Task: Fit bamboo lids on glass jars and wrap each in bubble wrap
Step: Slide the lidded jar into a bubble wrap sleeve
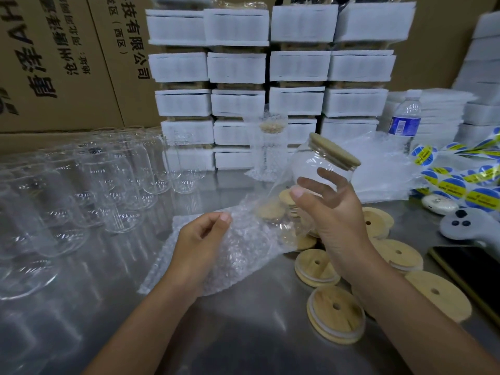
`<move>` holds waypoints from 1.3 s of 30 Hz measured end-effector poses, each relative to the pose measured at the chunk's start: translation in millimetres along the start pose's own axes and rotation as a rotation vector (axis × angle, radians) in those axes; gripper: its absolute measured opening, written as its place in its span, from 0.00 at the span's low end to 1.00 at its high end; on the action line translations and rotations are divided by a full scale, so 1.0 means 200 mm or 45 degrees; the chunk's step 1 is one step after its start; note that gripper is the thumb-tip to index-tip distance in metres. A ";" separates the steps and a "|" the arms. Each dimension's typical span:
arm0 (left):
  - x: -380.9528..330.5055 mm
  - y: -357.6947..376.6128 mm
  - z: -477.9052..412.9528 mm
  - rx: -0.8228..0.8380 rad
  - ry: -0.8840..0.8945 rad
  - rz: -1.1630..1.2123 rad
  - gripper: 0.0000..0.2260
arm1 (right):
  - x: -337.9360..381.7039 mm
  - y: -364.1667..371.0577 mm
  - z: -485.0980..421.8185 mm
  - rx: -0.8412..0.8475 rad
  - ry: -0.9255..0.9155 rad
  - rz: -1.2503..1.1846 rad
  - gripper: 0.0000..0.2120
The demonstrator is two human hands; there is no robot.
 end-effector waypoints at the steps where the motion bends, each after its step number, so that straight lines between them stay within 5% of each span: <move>1: -0.01 0.00 0.01 0.017 -0.013 0.022 0.08 | -0.01 0.00 0.01 0.031 0.000 0.015 0.38; 4: -0.04 0.01 0.04 0.093 0.009 0.071 0.11 | -0.04 0.01 0.03 0.079 0.008 0.031 0.35; 8: -0.07 0.02 0.09 0.202 0.307 -0.035 0.16 | -0.06 0.03 0.05 0.063 0.004 -0.003 0.33; 12: -0.05 0.02 0.13 0.455 0.681 -0.530 0.44 | -0.05 0.05 0.09 0.006 -0.040 -0.014 0.36; 15: -0.06 0.04 0.15 0.330 0.916 -0.718 0.53 | -0.08 0.07 0.12 0.068 -0.081 -0.007 0.32; 18: -0.05 0.05 0.16 0.054 0.941 -0.651 0.49 | -0.10 0.11 0.16 0.185 -0.166 0.035 0.31; 23: -0.06 0.06 0.18 -0.083 0.929 -0.580 0.49 | -0.11 0.11 0.17 0.301 -0.230 0.310 0.34; 28: -0.10 0.04 0.18 -0.136 0.852 -0.402 0.48 | -0.10 0.11 0.17 0.441 -0.304 0.744 0.17; 31: -0.12 0.02 0.17 -0.196 0.937 -0.344 0.45 | -0.09 0.09 0.16 0.469 -0.397 0.900 0.27; 36: -0.13 0.00 0.15 -0.210 0.692 -0.072 0.41 | -0.03 0.09 0.16 0.574 -0.306 0.591 0.25; 39: -0.15 -0.03 0.12 -0.218 0.603 0.086 0.28 | -0.04 0.06 0.15 0.571 -0.280 0.452 0.33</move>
Point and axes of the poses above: each hand's wrist, its own z-axis away from the middle knuckle, its own y-axis out of the palm, x = y × z, the point moved 1 cm from there along -z, towards the middle knuckle, and after that the axes turned 12 degrees about -x, right-handed, at the moved point
